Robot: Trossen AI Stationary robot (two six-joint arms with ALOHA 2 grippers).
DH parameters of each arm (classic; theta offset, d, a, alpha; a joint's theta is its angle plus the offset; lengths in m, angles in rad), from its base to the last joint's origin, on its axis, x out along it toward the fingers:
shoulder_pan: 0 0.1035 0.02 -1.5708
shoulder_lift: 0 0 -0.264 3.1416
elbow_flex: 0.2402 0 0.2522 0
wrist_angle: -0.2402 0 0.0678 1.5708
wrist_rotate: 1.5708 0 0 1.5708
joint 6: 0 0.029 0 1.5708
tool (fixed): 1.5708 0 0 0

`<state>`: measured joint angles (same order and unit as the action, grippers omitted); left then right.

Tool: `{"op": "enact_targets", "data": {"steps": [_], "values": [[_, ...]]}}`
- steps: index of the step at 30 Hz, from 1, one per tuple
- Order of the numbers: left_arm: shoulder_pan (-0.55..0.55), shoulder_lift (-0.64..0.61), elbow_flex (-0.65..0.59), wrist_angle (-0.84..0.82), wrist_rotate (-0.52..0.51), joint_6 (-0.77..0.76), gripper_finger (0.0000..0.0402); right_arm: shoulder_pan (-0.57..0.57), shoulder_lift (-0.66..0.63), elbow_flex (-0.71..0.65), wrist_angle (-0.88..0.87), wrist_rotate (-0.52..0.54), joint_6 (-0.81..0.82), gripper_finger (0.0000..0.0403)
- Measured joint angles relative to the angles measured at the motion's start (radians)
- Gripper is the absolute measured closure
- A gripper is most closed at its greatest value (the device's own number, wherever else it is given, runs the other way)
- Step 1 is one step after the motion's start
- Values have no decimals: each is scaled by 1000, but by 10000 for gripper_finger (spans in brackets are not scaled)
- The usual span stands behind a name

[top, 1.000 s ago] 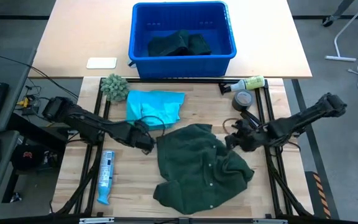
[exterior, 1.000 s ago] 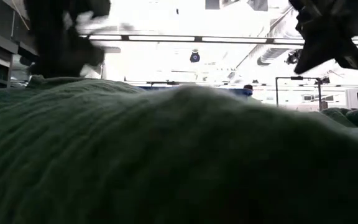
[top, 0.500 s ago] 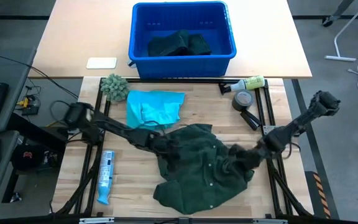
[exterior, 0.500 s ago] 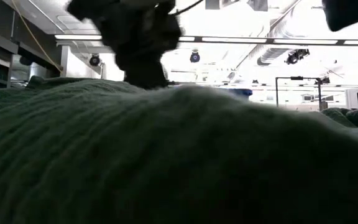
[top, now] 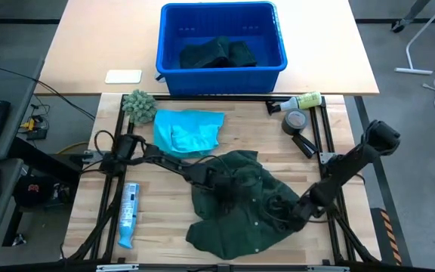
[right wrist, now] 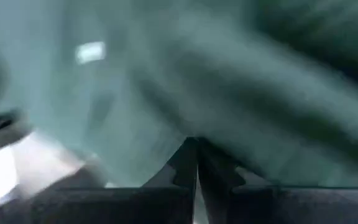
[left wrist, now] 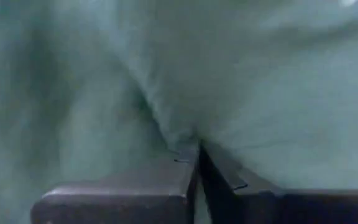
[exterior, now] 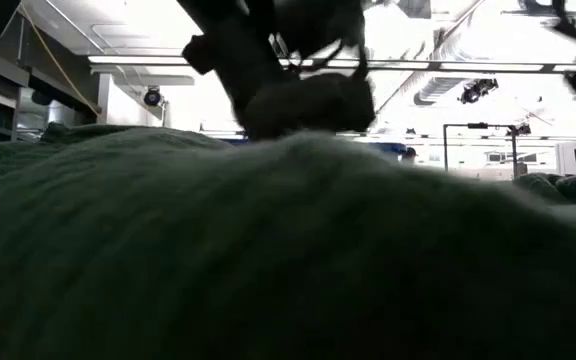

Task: Fold laundry
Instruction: Fold the green polo shirt from the blue laundry bin

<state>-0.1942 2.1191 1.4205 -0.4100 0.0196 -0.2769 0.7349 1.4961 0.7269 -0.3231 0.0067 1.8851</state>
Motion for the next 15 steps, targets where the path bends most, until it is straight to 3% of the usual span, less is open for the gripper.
{"op": "enact_targets", "data": {"steps": [3,8,12,15], "values": [[30,-12,-9,-192,-86,1,401,-74,46,0,-88,10,-9,403],[58,-51,-80,-301,-122,-49,401,-257,66,0,-115,128,-111,403],[53,-94,-113,-310,-164,-108,401,-408,59,-1,-25,156,-308,403],[52,-140,-120,-328,-235,-123,402,-493,21,-1,80,101,-481,403]]}}
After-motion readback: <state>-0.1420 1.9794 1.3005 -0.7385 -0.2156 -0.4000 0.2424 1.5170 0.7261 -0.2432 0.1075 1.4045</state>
